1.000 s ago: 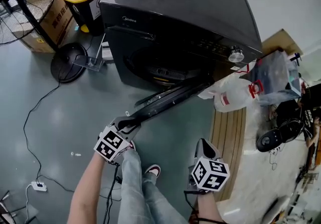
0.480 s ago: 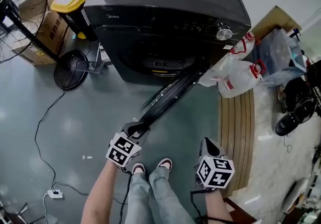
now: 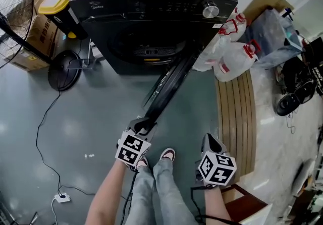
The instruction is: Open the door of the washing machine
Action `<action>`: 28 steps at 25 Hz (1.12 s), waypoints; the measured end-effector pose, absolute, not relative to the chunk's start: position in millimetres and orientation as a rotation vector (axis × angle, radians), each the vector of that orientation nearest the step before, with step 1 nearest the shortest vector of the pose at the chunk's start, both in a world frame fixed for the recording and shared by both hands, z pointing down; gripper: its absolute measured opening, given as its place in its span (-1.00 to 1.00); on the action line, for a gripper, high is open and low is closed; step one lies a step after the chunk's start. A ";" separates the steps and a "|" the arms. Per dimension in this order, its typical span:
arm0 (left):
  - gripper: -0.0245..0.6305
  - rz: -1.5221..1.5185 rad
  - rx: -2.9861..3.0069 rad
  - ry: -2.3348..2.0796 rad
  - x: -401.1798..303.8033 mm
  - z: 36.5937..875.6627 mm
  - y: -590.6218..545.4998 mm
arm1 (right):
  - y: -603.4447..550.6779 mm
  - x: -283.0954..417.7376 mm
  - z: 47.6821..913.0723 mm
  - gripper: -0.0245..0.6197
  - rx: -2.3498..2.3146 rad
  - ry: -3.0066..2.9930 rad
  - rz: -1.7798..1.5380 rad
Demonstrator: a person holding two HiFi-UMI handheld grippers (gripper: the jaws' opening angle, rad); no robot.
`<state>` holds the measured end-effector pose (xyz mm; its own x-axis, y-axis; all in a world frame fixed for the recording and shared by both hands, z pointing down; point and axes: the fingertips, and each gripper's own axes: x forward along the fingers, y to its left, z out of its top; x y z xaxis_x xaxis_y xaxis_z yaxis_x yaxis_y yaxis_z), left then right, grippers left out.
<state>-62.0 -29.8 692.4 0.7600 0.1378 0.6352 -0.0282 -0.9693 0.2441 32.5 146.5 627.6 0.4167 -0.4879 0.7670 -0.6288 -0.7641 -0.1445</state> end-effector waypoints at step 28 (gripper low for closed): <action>-0.58 1.085 2.639 0.202 -25.4 690.6 84.7 | 300.4 19.1 625.9 -0.91 2.766 -0.488 1.362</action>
